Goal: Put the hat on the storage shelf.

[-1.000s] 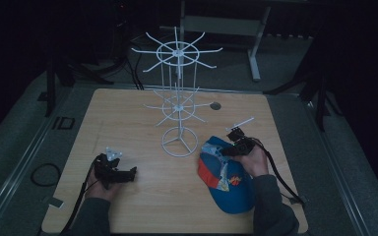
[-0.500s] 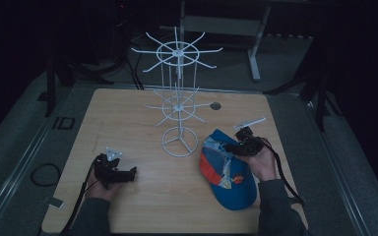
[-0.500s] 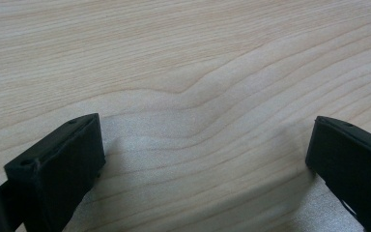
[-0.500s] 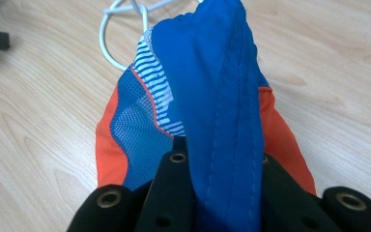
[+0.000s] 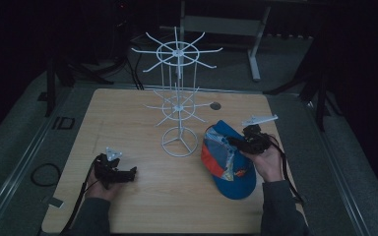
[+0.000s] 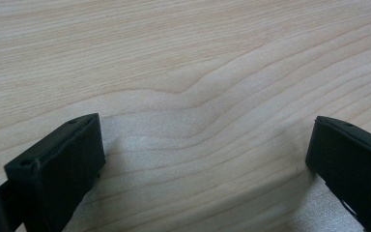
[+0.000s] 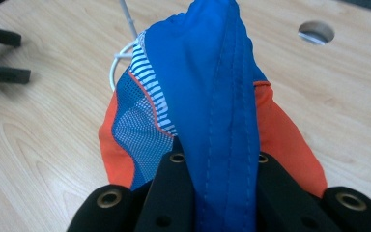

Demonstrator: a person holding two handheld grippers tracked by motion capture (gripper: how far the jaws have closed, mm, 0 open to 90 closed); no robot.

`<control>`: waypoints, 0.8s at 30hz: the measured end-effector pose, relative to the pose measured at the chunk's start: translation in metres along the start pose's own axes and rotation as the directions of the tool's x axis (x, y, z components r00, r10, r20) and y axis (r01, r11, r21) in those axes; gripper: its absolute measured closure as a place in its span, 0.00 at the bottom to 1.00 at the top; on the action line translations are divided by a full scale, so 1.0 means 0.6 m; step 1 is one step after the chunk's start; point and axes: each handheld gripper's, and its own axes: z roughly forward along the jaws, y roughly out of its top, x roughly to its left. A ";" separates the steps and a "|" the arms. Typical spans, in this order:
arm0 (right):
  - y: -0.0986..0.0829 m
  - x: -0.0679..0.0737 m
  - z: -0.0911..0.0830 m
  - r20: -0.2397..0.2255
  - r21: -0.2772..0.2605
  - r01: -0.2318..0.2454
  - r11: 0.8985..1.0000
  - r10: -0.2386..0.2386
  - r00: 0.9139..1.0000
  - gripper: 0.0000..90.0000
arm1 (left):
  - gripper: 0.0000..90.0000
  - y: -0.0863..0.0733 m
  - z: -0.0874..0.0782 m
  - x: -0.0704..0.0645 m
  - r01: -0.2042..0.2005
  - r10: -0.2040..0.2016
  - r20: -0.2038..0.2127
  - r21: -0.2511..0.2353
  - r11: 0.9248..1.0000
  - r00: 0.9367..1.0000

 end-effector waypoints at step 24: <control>0.030 0.000 -0.069 -0.006 -0.119 0.011 0.993 -0.012 1.000 0.97 | 0.00 0.000 0.000 0.000 0.001 -0.001 0.001 0.003 1.000 1.000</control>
